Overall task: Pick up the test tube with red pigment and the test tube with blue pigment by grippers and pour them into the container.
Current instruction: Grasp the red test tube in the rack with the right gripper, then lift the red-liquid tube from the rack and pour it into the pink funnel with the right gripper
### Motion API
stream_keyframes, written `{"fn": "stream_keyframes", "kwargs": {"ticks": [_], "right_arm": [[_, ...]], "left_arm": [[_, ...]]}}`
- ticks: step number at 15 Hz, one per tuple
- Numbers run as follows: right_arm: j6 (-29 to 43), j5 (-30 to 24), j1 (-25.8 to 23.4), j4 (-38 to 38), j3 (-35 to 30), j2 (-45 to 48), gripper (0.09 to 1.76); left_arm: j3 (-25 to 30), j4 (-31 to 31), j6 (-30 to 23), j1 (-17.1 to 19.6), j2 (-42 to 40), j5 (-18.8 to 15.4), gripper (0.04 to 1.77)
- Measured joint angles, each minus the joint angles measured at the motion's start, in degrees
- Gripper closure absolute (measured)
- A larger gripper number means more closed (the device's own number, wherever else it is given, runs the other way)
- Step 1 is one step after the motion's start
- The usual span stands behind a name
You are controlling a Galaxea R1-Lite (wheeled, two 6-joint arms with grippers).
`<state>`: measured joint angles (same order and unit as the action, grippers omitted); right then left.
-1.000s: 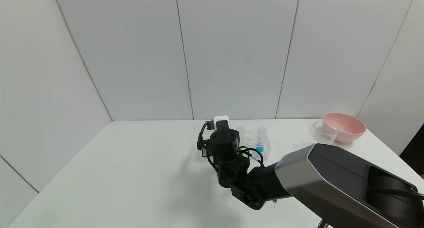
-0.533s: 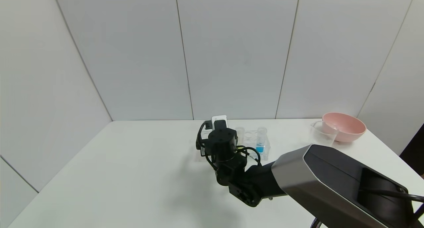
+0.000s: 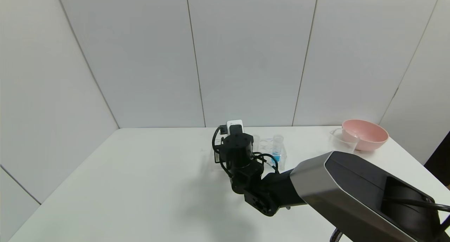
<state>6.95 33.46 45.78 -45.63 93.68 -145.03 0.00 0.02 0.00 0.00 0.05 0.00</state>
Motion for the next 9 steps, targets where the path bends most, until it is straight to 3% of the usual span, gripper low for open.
{"fn": "stream_keyframes", "kwargs": {"ticks": [9], "right_arm": [[-2.1,0.3,0.4,-0.8,-0.6,1.4,1.32]], "left_arm": [[0.0,0.0,0.0,0.0,0.0,0.0,0.05]]}}
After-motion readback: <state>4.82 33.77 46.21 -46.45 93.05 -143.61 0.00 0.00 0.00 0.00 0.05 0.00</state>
